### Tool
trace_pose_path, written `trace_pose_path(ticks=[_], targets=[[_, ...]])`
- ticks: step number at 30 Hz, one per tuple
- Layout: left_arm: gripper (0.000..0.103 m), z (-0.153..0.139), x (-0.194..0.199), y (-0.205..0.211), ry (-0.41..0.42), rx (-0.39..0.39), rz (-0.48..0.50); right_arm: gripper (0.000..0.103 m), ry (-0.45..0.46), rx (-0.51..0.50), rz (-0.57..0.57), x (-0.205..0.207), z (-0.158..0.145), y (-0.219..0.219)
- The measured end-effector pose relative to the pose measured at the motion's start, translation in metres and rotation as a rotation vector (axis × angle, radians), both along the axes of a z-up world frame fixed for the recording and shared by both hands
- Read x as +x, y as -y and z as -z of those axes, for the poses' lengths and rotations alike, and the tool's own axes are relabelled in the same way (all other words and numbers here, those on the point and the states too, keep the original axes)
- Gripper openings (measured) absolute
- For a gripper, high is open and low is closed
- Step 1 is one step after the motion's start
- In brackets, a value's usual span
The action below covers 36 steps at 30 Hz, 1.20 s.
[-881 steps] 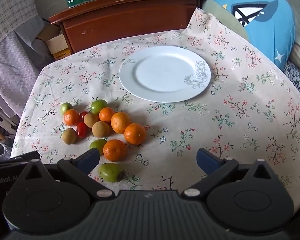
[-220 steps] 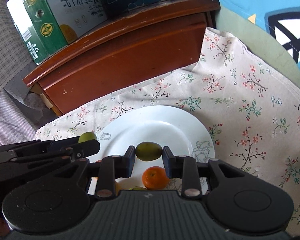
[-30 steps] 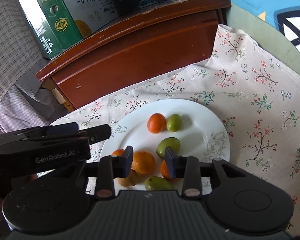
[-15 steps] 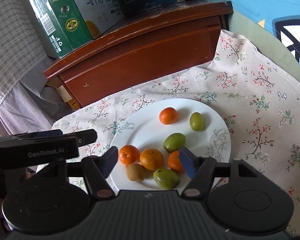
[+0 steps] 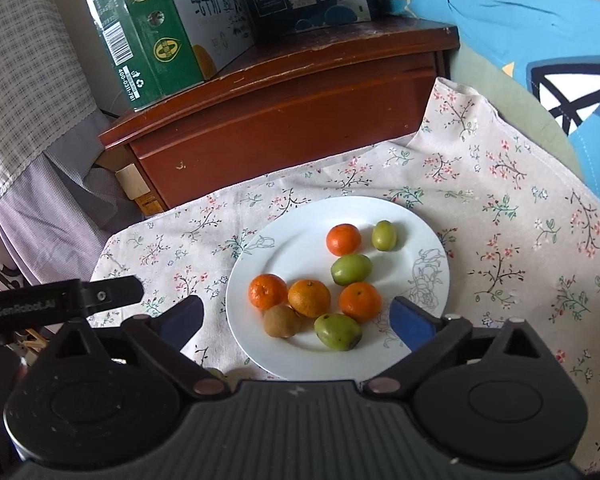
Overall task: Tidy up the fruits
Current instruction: 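Move both tools back to the remaining fruit cluster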
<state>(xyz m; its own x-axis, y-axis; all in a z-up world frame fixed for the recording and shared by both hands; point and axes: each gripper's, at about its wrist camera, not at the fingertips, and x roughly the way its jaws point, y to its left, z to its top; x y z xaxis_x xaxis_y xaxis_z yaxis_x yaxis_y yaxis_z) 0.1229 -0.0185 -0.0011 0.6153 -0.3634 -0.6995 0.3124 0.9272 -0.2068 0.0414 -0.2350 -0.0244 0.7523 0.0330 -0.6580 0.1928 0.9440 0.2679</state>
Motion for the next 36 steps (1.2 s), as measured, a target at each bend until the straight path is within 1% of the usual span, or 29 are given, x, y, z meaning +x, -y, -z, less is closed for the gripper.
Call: trace_pose_path(ticks=[3,5,6,11,15,19,23,27,28,29,31,33,35,36], targets=[[0.096,0.002,-0.012,-0.009,-0.017,-0.017,0.006,0.101,-0.022,0.003,-0.028,-0.007,0.002,-0.006],[0.096,0.005,-0.018,-0.016,-0.041,-0.029,0.011,0.101,-0.021,0.021,-0.031,-0.015,0.004,-0.009],[0.096,0.007,-0.020,-0.018,-0.050,-0.022,0.011,0.102,-0.019,0.029,-0.034,-0.019,0.004,-0.010],[0.096,0.016,-0.033,-0.026,-0.048,0.063,0.001,0.102,-0.031,0.048,-0.059,-0.038,0.011,-0.018],[0.096,0.028,-0.035,-0.034,-0.090,0.107,-0.020,0.102,-0.058,0.005,-0.083,-0.051,0.017,-0.027],[0.096,0.042,-0.037,-0.040,-0.110,0.171,-0.030,0.102,-0.073,-0.051,-0.106,-0.062,0.024,-0.039],[0.096,0.055,-0.042,-0.042,-0.132,0.203,-0.018,0.102,-0.131,-0.058,-0.117,-0.062,0.033,-0.045],[0.096,0.067,-0.044,-0.043,-0.156,0.236,-0.020,0.102,-0.162,-0.041,-0.132,-0.059,0.042,-0.048],[0.096,0.070,-0.044,-0.044,-0.162,0.236,-0.022,0.101,-0.158,-0.035,-0.139,-0.059,0.042,-0.049],[0.096,0.072,-0.045,-0.045,-0.169,0.234,-0.022,0.100,-0.149,-0.026,-0.148,-0.060,0.043,-0.051],[0.096,0.073,-0.047,-0.045,-0.152,0.242,-0.009,0.097,-0.133,-0.016,-0.158,-0.059,0.043,-0.054],[0.099,0.075,-0.050,-0.043,-0.139,0.267,0.011,0.088,-0.118,-0.008,-0.174,-0.058,0.045,-0.057],[0.103,0.078,-0.051,-0.039,-0.129,0.306,0.027,0.084,-0.111,-0.006,-0.188,-0.055,0.047,-0.061],[0.103,0.078,-0.052,-0.040,-0.125,0.301,0.026,0.081,-0.112,-0.009,-0.190,-0.053,0.049,-0.063]])
